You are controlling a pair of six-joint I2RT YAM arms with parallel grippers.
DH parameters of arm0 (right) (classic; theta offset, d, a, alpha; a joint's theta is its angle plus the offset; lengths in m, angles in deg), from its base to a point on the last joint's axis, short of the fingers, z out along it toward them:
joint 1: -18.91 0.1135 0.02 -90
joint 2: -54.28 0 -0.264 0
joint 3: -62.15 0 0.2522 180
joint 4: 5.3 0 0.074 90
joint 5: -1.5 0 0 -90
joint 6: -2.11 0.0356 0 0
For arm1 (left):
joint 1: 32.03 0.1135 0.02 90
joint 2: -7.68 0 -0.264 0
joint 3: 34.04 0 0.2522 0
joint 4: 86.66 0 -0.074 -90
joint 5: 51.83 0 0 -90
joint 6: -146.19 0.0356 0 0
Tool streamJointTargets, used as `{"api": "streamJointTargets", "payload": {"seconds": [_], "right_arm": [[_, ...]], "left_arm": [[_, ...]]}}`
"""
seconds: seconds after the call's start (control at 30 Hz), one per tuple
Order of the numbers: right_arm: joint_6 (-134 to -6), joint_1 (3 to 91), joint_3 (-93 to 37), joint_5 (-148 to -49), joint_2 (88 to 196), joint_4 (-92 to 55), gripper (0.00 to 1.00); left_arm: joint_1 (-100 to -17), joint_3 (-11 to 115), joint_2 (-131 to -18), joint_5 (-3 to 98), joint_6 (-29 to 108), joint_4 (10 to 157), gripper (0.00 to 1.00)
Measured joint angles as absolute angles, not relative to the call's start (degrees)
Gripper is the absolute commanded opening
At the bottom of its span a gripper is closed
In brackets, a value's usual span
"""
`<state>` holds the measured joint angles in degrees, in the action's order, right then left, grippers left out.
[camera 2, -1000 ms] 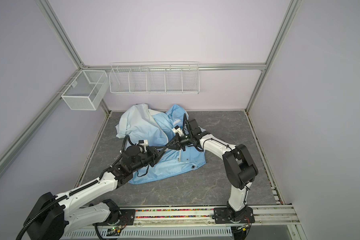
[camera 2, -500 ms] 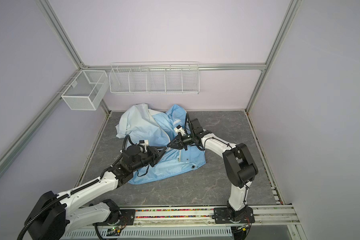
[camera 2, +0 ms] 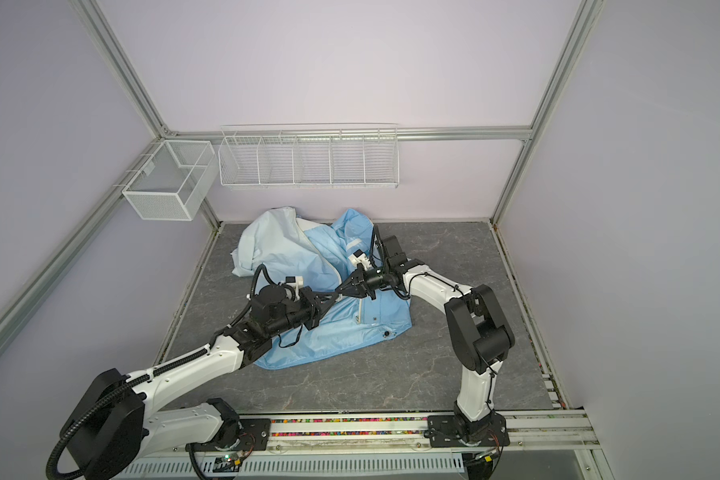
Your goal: Zip up the jacket
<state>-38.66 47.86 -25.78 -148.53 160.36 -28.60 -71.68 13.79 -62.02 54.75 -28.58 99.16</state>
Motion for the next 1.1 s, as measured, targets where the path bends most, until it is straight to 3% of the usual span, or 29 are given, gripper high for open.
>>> {"api": "streamJointTargets", "payload": {"seconds": [0.13,0.3,0.53,0.77,0.97,1.0,1.1], "right_arm": [[-38.88,47.81,-26.07,-148.51,160.39,-29.10,0.21],[-38.57,47.81,-26.15,-148.48,160.39,-29.48,0.45],[-34.92,48.10,-24.58,-148.44,160.36,-26.44,0.50],[-30.00,50.02,-24.34,-148.35,160.39,-21.52,0.42],[-25.22,50.28,-24.51,-149.38,162.37,-15.95,0.11],[-24.95,50.30,-24.56,-149.64,162.81,-15.42,0.07],[-24.23,50.35,-24.58,-150.28,163.40,-14.33,0.07]], "left_arm": [[-71.66,14.01,-62.56,55.16,-28.54,99.20,0.00],[-71.66,14.01,-62.71,55.58,-27.88,98.79,0.00],[-71.66,14.01,-62.71,55.60,-27.66,98.63,0.00],[-71.66,14.03,-63.00,56.63,-27.53,99.11,0.00],[-71.40,14.53,-63.70,57.57,-27.53,99.46,0.00],[-71.38,14.64,-63.70,57.57,-27.53,99.48,0.03],[-71.40,14.71,-63.70,57.74,-27.16,99.55,0.34]]}}
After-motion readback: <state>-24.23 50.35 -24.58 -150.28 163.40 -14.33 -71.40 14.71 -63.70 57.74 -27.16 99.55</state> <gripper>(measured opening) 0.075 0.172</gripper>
